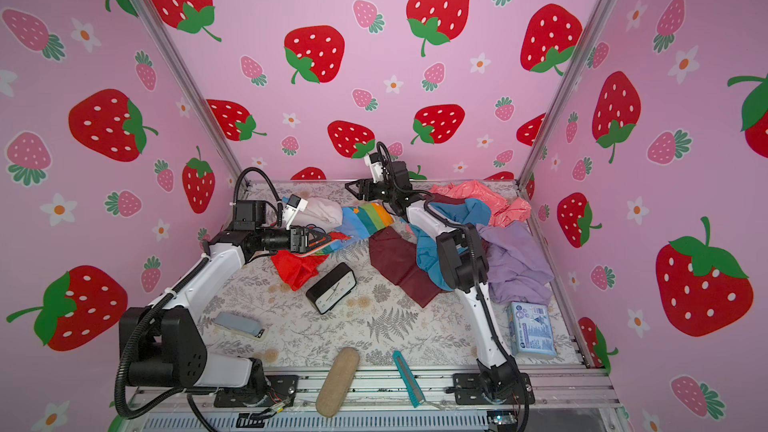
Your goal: Pick out a specific cloth from the pile
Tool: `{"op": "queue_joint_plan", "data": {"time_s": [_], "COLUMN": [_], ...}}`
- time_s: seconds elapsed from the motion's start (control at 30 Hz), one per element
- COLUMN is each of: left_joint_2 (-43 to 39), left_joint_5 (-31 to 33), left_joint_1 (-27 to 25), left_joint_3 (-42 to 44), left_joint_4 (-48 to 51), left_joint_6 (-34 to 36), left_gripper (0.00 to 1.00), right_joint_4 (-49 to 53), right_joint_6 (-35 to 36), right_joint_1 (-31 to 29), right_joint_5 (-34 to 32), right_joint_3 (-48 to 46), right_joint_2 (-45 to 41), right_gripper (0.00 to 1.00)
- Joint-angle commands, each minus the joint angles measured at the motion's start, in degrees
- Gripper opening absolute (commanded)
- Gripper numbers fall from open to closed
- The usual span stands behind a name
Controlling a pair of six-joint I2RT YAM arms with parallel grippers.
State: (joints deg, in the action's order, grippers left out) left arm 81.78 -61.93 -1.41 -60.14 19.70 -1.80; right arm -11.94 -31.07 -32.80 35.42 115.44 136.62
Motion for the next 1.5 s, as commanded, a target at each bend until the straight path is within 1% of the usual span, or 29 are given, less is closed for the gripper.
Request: {"op": "queue_joint_plan", "data": {"time_s": [0.0, 0.1, 0.3, 0.5, 0.83, 1.03, 1.17, 1.47], "left_joint_2": [-1.54, -1.21, -0.42, 0.13, 0.61, 0.95, 1.01, 1.54], "left_joint_5": [-0.49, -0.39, -0.41, -0.47, -0.21, -0.04, 0.26, 0.23], "left_joint_1": [-0.20, -0.24, -0.31, -0.25, -0.26, -0.19, -0.20, -0.24], "left_joint_3": [-0.23, -0.32, -0.59, -0.78, -0.83, -0.81, -0.76, -0.86], "left_joint_4": [-0.19, -0.06, 0.07, 0.03, 0.13, 0.33, 0.51, 0.55], "left_joint_6": [0.26, 0.13, 0.02, -0.01, 0.19, 0.33, 0.66, 0.75], "left_gripper": [0.99, 0.99, 0.99, 0.99, 0.99, 0.99, 0.99, 0.99], "right_joint_4": [17.22, 23.08, 26.17, 28.82, 23.37, 21.77, 18.37, 9.89], "right_joint_6": [8.14, 10.14, 11.36, 11.49, 6.02, 3.04, -0.60, -7.12], "right_joint_1": [0.35, 1.01, 1.33, 1.51, -0.05, -2.00, -3.05, -4.03], "right_joint_5": [-8.61, -11.43, -13.85, -14.67, -6.13, -1.80, 0.91, 5.64], "right_joint_3": [1.87, 4.23, 3.75, 4.51, 4.79, 10.41, 12.44, 13.69], "right_joint_2": [2.17, 3.60, 4.59, 6.90, 11.03, 15.82, 18.06, 20.68], "right_gripper": [0.65, 0.65, 0.65, 0.65, 0.64, 0.63, 0.63, 0.63]}}
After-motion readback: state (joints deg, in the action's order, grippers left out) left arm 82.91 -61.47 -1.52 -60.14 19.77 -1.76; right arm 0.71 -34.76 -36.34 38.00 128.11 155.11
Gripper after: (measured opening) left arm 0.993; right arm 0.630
